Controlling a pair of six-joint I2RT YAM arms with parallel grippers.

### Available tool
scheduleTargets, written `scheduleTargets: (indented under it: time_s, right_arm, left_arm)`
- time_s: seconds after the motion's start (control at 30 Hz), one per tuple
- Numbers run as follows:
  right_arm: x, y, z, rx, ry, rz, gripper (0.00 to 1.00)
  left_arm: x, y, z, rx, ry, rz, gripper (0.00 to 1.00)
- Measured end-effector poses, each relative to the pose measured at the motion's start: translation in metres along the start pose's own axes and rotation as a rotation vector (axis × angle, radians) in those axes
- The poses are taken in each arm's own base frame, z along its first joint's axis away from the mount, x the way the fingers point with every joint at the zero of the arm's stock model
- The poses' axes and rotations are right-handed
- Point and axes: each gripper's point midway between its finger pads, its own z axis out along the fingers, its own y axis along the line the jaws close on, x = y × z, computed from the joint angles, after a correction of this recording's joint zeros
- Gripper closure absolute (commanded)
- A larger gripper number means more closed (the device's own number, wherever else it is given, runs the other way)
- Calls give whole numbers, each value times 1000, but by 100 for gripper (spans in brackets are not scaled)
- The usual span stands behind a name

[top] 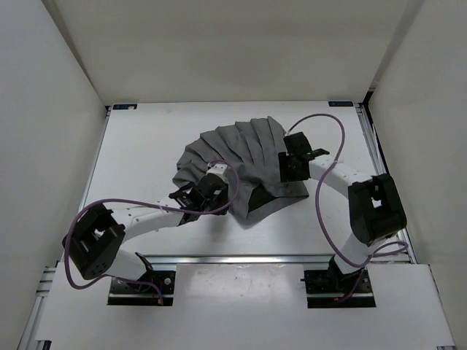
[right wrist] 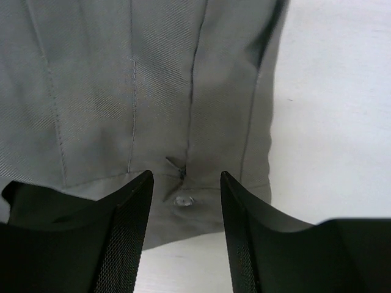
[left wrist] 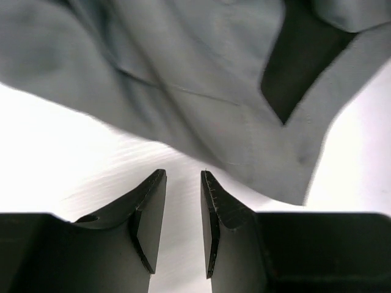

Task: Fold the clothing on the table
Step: Flatten the skirt out

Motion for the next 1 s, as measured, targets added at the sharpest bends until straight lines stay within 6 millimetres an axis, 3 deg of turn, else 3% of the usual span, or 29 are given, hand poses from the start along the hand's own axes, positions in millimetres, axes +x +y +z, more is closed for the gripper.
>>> scheduleTargets:
  time_s: [0.27, 0.47, 0.53, 0.63, 0.73, 0.87, 1.0]
  right_arm:
    - [20, 6, 20, 56, 67, -59, 48]
    - [28, 2, 30, 113, 91, -85, 58]
    - [25, 2, 32, 133, 92, -95, 68]
    - [24, 5, 35, 153, 98, -113, 100]
    - [24, 4, 33, 181, 98, -119, 100]
    - [28, 6, 21, 214, 104, -159, 100]
    - [9, 23, -23, 164, 2, -180, 100]
  left_arm:
    - [2, -9, -1, 54, -8, -28, 59]
    - [-4, -8, -8, 71, -41, -51, 59]
    - [-7, -8, -10, 78, -52, -55, 58]
    - [-6, -7, -10, 79, -52, -59, 58]
    - [-5, -6, -10, 78, -48, -60, 58]
    - [-5, -6, -10, 81, -48, -61, 59]
    - [-3, -3, -9, 81, -44, -66, 59]
